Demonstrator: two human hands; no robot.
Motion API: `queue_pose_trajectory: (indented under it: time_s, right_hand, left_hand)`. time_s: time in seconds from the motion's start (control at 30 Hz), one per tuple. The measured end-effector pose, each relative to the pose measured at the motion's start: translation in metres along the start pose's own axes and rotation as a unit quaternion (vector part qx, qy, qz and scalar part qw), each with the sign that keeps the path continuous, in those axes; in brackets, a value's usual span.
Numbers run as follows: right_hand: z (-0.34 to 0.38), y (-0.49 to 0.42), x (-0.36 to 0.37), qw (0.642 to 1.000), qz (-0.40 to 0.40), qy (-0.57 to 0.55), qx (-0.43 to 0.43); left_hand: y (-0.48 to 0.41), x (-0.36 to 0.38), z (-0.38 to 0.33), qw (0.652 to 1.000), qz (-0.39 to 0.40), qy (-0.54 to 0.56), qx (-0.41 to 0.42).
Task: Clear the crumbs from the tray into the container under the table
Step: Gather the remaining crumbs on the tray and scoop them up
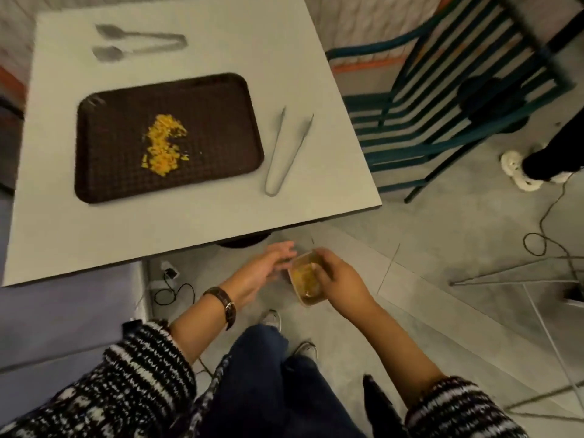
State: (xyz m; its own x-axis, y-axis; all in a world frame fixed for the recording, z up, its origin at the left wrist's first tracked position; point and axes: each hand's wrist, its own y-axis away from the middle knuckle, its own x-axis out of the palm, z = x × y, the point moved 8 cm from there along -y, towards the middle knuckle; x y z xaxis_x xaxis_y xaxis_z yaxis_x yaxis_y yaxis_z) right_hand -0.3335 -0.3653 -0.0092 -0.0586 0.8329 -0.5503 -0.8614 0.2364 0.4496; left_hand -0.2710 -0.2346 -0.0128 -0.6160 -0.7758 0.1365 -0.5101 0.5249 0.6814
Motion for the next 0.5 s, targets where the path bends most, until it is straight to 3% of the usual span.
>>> queue_pose_trajectory:
  time_s: [0.2, 0.5]
  right_hand:
    - [0.093, 0.003, 0.009, 0.995, 0.016, -0.062, -0.071]
    - [0.196, -0.102, 0.089, 0.992, 0.046, 0.061, -0.1]
  left_hand:
    - [0.058, -0.062, -0.046, 0.99, -0.068, 0.089, 0.084]
    - [0.047, -0.213, -0.076, 0.97, -0.173, 0.135, 0.103]
